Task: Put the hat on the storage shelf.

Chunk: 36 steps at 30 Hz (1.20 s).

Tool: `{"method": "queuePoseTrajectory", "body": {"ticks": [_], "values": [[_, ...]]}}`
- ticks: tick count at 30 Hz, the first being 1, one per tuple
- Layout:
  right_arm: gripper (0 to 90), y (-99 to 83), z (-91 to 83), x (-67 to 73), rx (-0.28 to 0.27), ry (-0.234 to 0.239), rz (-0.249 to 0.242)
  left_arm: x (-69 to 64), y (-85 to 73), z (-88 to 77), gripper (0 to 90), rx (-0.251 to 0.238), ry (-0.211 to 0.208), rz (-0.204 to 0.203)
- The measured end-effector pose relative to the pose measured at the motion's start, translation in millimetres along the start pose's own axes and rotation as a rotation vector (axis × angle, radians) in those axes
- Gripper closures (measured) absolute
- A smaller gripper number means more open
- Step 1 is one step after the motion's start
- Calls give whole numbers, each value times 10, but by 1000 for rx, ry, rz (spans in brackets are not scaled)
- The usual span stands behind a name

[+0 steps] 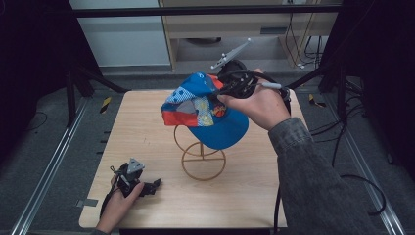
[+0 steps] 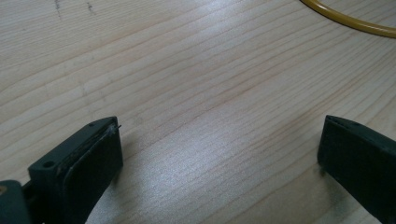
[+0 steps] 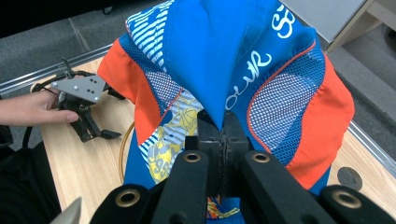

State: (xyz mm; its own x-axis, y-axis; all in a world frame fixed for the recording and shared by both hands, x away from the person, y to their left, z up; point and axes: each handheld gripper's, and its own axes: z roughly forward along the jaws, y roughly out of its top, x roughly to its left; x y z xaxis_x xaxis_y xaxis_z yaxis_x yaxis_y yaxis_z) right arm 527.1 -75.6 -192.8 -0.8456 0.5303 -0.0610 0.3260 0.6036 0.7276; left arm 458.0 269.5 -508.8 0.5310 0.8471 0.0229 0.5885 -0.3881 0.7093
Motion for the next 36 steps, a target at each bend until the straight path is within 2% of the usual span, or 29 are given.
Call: {"method": "queuePoseTrajectory", "body": {"ticks": [9, 24, 36], "values": [[900, 21, 86, 44, 6, 14, -8, -2, 0, 1, 0, -2, 0, -2], [898, 30, 357, 138, 56, 39, -20, -2, 0, 1, 0, -2, 0, -1], [896, 0, 506, 185, 84, 50, -29, -4, 0, 1, 0, -2, -2, 1]]}}
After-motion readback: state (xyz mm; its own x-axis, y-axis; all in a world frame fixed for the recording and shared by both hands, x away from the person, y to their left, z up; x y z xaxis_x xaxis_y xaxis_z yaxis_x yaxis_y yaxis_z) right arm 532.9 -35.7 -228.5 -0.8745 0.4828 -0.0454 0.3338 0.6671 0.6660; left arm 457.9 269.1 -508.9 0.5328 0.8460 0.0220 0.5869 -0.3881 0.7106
